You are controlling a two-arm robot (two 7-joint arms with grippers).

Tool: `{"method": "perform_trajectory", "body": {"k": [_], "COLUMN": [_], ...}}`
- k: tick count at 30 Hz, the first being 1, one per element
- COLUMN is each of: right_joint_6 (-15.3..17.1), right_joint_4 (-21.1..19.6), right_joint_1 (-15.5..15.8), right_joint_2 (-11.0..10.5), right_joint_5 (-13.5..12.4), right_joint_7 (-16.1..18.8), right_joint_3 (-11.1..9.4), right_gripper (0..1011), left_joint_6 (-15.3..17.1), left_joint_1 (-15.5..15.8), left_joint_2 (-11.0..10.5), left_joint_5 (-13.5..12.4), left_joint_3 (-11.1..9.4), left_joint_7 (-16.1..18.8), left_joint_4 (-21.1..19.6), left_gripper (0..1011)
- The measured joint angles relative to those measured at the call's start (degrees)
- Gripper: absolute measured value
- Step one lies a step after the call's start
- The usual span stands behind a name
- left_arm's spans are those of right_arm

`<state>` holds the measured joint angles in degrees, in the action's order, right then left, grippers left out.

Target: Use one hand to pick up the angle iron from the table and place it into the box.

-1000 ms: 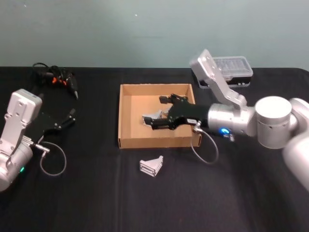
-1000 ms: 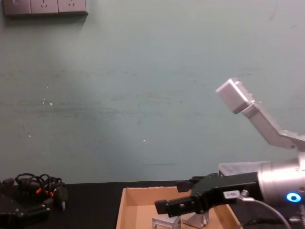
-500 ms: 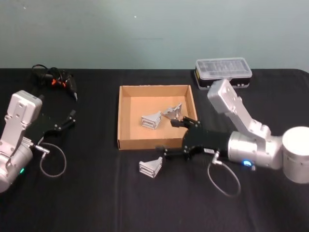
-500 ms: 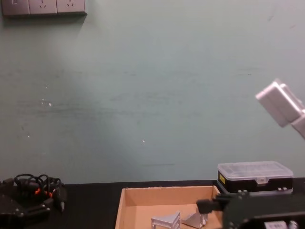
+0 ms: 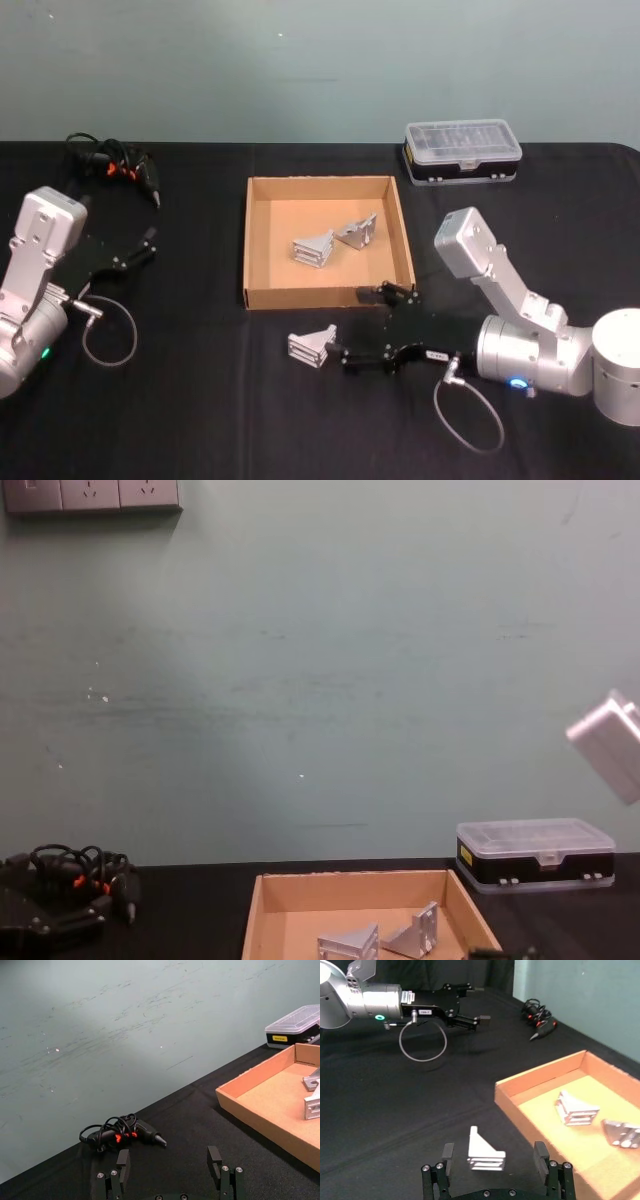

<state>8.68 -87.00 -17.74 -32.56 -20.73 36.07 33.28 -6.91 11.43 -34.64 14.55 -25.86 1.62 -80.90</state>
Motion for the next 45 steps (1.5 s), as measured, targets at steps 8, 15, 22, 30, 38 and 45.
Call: {"method": "perform_trajectory", "body": {"k": [8, 15, 22, 30, 38, 45], "right_joint_6": [1.6, 2.8, 3.4, 3.5, 3.4, 3.1], "right_joint_4": [1.8, 2.5, 3.1, 5.0, 7.5, 9.4], "right_joint_1": [-0.3, -0.9, -1.5, -2.9, -4.6, -5.7], "right_joint_2": [1.2, 1.7, 2.2, 3.2, 4.6, 5.6], "right_joint_5": [-0.9, -0.9, -0.3, 0.8, 2.1, 2.9], "right_joint_7": [0.3, -0.2, -0.5, -0.4, 0.3, 0.7], "right_joint_3": [1.1, 1.8, 2.5, 3.6, 4.7, 5.3], "right_gripper": [1000, 1000, 1000, 1000, 1000, 1000], "left_joint_6": [0.0, 0.0, 0.0, 0.0, 0.0, 0.0], "left_joint_1": [0.0, 0.0, 0.0, 0.0, 0.0, 0.0], "left_joint_2": [0.0, 0.0, 0.0, 0.0, 0.0, 0.0], "left_joint_5": [0.0, 0.0, 0.0, 0.0, 0.0, 0.0], "left_joint_3": [0.0, 0.0, 0.0, 0.0, 0.0, 0.0], "left_joint_7": [0.0, 0.0, 0.0, 0.0, 0.0, 0.0], "left_joint_4": [0.0, 0.0, 0.0, 0.0, 0.0, 0.0], "left_gripper": [1011, 1011, 1011, 1011, 1011, 1011]}}
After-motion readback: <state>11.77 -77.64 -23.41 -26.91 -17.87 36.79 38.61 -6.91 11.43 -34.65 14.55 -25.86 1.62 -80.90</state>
